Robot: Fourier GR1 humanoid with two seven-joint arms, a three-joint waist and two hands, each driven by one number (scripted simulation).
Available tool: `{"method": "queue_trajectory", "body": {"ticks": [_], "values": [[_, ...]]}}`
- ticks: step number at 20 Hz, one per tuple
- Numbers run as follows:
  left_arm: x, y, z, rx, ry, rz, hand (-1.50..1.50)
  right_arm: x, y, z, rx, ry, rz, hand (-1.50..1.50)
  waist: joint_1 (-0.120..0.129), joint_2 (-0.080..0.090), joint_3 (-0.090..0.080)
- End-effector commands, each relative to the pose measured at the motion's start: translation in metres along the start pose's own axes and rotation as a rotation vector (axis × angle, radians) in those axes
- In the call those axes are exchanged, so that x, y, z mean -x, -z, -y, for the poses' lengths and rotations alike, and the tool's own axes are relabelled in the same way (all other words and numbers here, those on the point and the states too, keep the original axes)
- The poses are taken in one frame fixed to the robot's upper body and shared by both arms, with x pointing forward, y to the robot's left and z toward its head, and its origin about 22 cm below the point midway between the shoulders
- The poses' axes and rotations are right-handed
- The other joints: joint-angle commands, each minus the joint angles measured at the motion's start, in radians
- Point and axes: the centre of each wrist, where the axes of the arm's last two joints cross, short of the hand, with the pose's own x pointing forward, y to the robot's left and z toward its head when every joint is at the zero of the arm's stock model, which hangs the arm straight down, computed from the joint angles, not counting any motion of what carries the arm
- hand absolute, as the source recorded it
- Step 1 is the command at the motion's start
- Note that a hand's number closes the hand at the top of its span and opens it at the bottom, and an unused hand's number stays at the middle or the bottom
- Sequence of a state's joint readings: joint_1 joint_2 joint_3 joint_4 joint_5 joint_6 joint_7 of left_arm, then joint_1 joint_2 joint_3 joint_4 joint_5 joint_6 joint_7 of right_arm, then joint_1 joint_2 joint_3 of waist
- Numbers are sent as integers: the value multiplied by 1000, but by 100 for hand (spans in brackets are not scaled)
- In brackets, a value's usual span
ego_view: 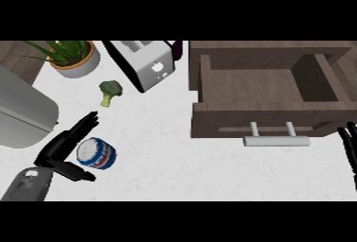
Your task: Pick up the can, place it into the drawer and close the drawer
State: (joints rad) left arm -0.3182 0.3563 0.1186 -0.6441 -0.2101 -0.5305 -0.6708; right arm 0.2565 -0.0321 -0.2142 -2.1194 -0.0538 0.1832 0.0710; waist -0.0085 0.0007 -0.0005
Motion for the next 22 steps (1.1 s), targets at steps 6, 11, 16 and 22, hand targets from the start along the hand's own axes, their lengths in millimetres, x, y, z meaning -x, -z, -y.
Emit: {"method": "queue_trajectory", "body": {"ticks": [6, 11, 16, 22], "values": [[8, 24, 24, 73, -64, 53, -150, -12, 8, 6, -12, 12, 1, -150, -1, 1, 0], [9, 24, 24, 81, -71, 52, -150, -17, -2, -7, -10, 19, 12, -150, -1, 0, 0], [5, 15, 32, 116, -55, 61, -150, -5, 2, -2, -2, -2, -7, -150, 9, -2, 1], [6, 37, 55, 147, -85, 91, 150, -6, -14, -2, 6, 12, -8, -150, 4, -2, 1]]}}
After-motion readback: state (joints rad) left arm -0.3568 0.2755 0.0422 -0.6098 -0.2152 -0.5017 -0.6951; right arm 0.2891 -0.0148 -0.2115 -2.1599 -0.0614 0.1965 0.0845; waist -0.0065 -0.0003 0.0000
